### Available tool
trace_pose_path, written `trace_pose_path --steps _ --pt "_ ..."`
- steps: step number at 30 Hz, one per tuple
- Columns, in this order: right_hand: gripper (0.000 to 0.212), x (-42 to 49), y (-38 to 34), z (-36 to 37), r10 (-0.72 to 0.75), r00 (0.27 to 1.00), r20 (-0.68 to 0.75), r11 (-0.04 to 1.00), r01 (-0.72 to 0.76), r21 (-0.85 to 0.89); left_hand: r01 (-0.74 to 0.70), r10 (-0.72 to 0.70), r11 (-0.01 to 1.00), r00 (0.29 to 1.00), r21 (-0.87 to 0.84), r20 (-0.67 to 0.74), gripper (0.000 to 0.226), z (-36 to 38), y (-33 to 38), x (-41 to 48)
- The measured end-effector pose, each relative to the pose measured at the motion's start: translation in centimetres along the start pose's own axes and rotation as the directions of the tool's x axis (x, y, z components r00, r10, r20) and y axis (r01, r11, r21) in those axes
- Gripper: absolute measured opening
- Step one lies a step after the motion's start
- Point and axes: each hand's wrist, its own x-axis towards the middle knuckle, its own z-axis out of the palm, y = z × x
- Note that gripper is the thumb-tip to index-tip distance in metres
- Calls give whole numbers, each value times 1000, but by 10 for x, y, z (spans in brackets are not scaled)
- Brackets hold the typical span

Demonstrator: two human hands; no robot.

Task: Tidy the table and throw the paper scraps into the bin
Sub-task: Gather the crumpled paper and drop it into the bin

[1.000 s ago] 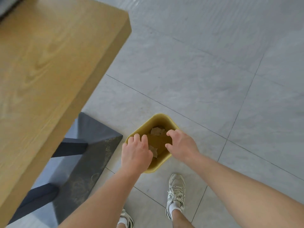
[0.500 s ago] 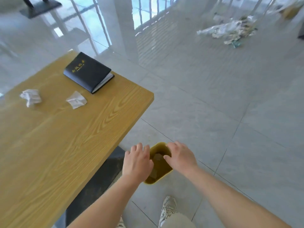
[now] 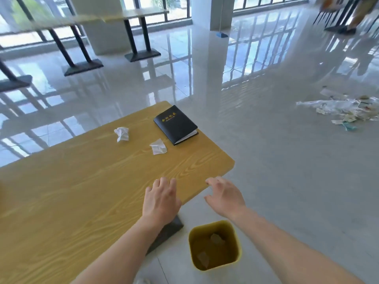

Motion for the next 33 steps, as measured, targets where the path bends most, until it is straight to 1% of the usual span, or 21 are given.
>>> trace_pose_path --steps 6,12,17,23,30,33 --pt "45 42 -55 -9 -124 992 -17 992 123 -30 96 -95 995 995 16 -41 44 -26 -58 14" --pt "42 94 -110 -5 -164 986 -24 985 162 -56 141 -140 990 988 14 -57 45 -39 -120 51" --pt "43 135 -153 9 -105 994 -3 993 105 -59 119 -120 993 991 -6 -55 50 -40 -178 88" --pt "39 171 -189 28 -26 999 27 998 28 -49 75 -76 997 997 -31 -13 44 -34 -231 124" --pt "36 197 -199 46 61 994 88 995 -54 -84 63 -62 995 998 -81 7 36 -23 -264 161" --pt "34 212 -197 53 92 990 104 991 -81 -104 55 -55 995 999 -87 2 41 -17 -273 176"
